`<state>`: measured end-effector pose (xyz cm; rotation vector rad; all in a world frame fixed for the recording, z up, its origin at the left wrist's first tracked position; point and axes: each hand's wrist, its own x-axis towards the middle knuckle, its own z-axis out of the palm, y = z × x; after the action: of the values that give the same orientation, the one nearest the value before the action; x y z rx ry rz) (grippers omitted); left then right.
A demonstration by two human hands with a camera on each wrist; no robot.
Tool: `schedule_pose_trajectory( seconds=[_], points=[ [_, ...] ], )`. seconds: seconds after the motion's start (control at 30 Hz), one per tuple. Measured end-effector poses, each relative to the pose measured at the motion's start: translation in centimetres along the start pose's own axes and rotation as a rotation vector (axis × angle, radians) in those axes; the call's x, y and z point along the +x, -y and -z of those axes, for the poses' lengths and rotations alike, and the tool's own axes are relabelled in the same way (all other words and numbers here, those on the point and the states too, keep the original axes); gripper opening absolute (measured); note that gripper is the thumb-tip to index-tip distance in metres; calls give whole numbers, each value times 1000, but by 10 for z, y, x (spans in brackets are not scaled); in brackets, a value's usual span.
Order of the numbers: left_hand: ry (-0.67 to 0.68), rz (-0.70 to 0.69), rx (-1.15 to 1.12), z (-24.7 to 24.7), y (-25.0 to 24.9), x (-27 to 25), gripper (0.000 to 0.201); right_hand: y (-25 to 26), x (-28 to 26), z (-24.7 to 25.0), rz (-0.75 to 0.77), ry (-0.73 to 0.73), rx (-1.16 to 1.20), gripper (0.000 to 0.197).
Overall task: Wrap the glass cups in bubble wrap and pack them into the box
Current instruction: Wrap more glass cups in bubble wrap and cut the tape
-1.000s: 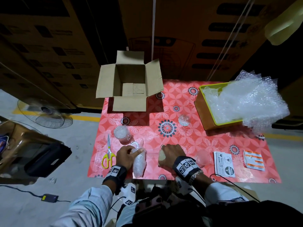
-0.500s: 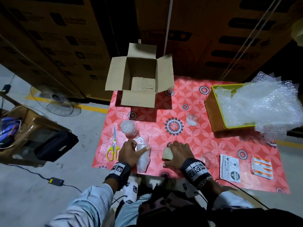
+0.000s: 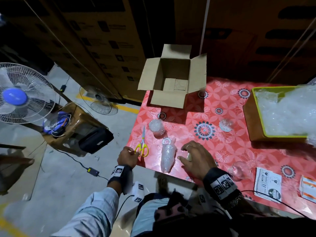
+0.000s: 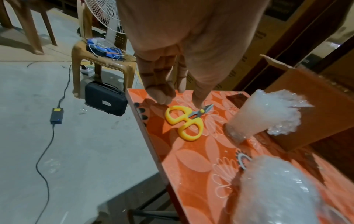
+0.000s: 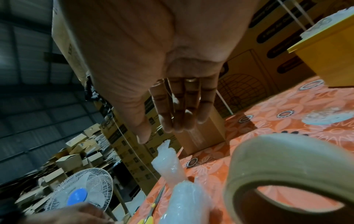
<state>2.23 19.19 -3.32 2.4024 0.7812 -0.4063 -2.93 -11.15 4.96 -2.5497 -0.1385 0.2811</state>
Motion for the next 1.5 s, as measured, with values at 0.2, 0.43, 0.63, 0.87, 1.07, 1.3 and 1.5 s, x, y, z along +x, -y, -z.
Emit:
schedule_pose_trajectory(
  seconds=[0.2, 0.43, 0.63, 0.87, 1.07, 1.3, 1.5],
  points=[
    [107, -104, 184, -18, 4, 33, 53, 31, 4, -32, -9, 104, 63, 21],
    [208, -131, 167, -17, 12, 68, 59, 91, 24, -75, -66, 186, 141, 21],
    [430, -76, -156, 9, 23, 77, 43, 117, 54, -114, -141, 220, 181, 13],
    [568, -34, -539, 45, 54, 39, 17, 126, 55, -157, -224, 195, 243, 18],
    [736, -177, -606, 70, 64, 7, 23, 124, 39, -176, -246, 23, 434, 18],
    [906, -594, -333, 65, 36, -10, 32, 98, 8, -160, -346, -58, 634, 25],
    [1098, -797, -181, 57, -10, -28, 26, 75, -29, -134, -478, -200, 1115, 22]
  ],
)
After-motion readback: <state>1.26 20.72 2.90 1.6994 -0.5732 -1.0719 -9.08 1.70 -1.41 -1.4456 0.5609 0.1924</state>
